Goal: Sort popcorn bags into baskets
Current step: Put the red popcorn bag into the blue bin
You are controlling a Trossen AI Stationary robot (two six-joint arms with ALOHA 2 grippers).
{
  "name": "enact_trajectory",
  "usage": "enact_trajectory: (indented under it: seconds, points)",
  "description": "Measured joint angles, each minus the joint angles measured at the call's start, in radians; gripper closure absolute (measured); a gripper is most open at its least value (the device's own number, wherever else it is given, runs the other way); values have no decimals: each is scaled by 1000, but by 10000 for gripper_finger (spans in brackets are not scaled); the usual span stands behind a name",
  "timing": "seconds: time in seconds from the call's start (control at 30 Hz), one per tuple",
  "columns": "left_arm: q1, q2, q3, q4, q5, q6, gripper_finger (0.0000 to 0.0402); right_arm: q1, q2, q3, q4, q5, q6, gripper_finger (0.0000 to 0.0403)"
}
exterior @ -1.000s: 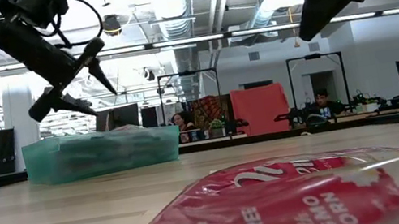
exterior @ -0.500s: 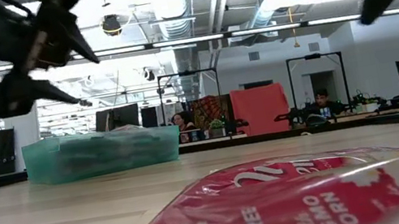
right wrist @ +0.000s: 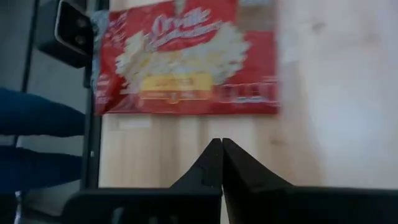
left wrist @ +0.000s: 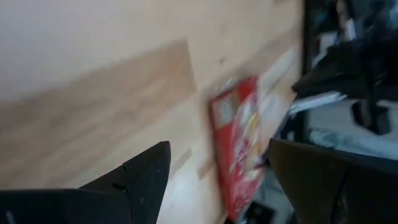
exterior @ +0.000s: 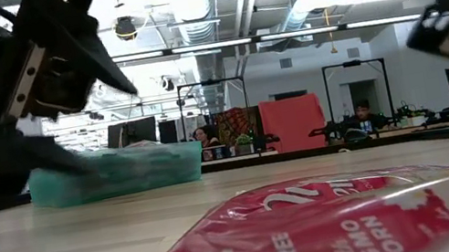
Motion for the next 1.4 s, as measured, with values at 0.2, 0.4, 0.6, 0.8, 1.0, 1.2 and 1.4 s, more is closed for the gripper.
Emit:
enact_trajectory:
  seconds: [0.2, 0.4, 0.6, 0.8, 1.0, 1.2, 1.4]
  points:
    - [-6, 177, 153, -2, 114, 48, 143, 27, 129, 10, 141, -23, 68, 394]
    - [-2, 272, 232, -10, 121, 63, 143, 12, 228, 79, 158, -15, 126, 368]
    - [-2, 278, 238, -45, 108, 55, 143, -37, 330, 194, 179, -29, 95, 373]
    - [0, 282, 237, -61, 106, 38, 143, -99, 366, 257, 167, -44, 32, 388]
    - [4, 283, 236, -75, 104, 21, 158, -140, 368, 274, 171, -44, -7, 373]
    - [11, 284, 236, -84, 74, 1, 246, -151, 368, 274, 147, -43, -12, 375]
    - [11, 274, 234, -84, 41, -18, 376, -143, 322, 274, 69, -45, -25, 390]
